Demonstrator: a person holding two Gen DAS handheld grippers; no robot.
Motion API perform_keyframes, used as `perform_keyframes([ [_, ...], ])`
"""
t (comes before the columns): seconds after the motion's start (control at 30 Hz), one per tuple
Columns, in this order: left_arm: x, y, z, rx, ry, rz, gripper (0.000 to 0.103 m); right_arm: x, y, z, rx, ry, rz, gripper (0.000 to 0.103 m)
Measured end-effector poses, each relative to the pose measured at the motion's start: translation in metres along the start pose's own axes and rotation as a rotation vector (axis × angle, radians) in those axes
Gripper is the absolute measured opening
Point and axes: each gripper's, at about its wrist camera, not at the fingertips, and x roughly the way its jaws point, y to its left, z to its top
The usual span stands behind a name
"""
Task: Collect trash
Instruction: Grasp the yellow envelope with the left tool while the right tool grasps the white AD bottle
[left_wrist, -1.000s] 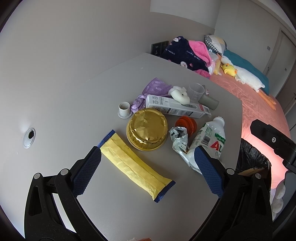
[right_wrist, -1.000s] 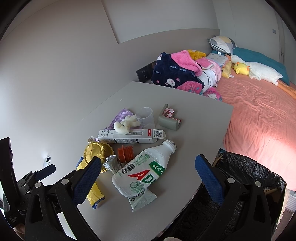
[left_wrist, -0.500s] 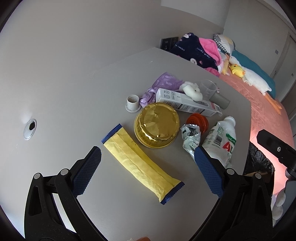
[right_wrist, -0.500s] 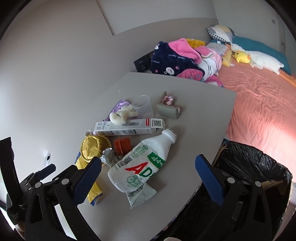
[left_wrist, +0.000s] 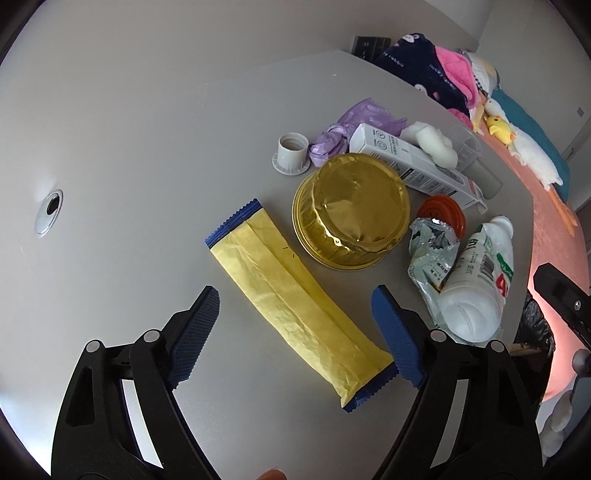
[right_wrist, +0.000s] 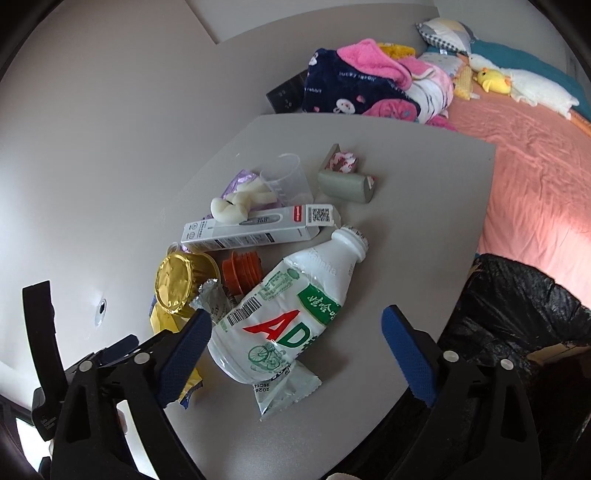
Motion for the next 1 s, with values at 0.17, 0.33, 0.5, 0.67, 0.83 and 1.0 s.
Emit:
perform_keyframes([
  [0.17,0.009,0.002,-0.002,0.001,0.035,0.018,0.072,0.017,-0.009,-0.001,0.049,0.057,0.049,0.074],
  [0.33,0.014,0.004,-0.004,0.009,0.050,0.027,0.070,0.030,-0.017,-0.004,0.104,0.105,0.096,0.067],
  [0.5,0.014,0.006,-0.004,0.026,0.040,0.044,0.070,0.036,-0.023,-0.003,0.142,0.118,0.135,0.067],
  [0.67,0.011,0.012,-0.008,0.034,0.016,0.040,0.070,0.046,-0.026,0.000,0.169,0.130,0.169,0.067],
  [0.83,0.010,0.013,-0.010,0.044,0.004,0.050,0.070,0.056,-0.024,0.004,0.181,0.135,0.203,0.066],
  [1.0,0.013,0.008,-0.005,0.032,0.012,0.058,0.070,0.063,-0.022,0.006,0.198,0.126,0.236,0.049],
])
